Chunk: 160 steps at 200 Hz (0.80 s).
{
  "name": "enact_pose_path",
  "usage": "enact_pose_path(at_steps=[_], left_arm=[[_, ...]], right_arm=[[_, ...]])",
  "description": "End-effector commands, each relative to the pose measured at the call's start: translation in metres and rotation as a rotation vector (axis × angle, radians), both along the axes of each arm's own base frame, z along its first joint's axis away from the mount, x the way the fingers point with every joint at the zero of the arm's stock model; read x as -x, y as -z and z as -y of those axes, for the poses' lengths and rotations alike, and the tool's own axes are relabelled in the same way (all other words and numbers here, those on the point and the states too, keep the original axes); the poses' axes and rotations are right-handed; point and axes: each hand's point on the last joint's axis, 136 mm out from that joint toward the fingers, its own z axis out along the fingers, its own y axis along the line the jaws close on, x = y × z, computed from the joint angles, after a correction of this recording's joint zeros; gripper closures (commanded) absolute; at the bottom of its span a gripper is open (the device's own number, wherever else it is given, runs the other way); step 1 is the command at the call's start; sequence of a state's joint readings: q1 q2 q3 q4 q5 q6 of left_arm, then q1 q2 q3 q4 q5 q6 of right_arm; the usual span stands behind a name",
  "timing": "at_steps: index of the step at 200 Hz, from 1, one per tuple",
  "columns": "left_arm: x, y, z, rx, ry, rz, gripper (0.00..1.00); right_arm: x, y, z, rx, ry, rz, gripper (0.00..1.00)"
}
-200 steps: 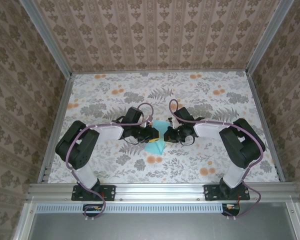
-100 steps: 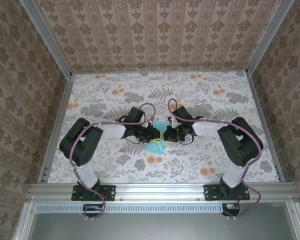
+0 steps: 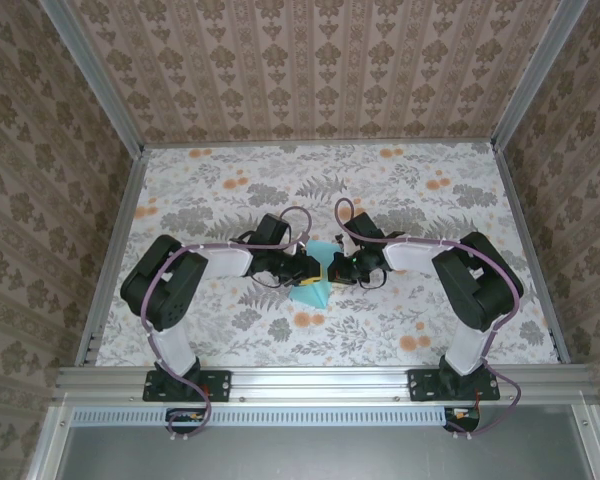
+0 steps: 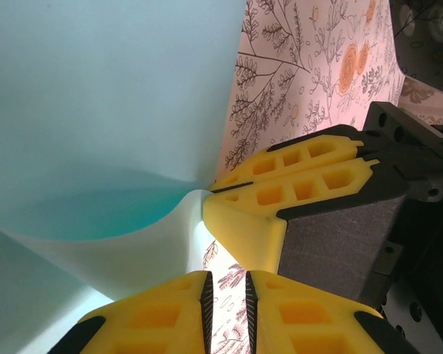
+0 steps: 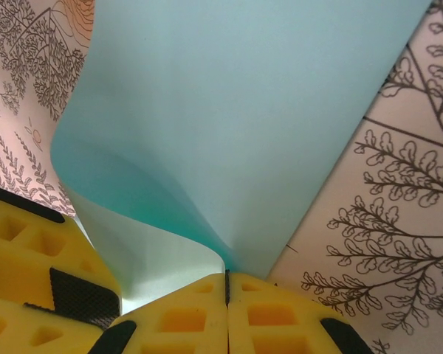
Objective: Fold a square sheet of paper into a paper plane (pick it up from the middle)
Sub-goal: Fold the triangle a second time at the center of the table.
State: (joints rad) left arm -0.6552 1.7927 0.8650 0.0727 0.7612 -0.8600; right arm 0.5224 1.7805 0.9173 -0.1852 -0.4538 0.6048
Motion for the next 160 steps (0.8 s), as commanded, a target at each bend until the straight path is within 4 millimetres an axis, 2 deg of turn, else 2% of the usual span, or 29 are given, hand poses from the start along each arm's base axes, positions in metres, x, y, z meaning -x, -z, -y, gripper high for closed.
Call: enact_pose_path(at_steps=[1, 160], left_arm=[[0.002, 0.000, 0.006, 0.010, 0.030, 0.003, 0.79], [0.006, 0.021, -0.004, -0.068, 0.016, -0.027, 0.81]], right_arm=[[-0.001, 0.002, -0.001, 0.016, -0.004, -0.009, 0.93], [0.002, 0.010, 0.000, 0.025, -0.005, -0.035, 0.93]])
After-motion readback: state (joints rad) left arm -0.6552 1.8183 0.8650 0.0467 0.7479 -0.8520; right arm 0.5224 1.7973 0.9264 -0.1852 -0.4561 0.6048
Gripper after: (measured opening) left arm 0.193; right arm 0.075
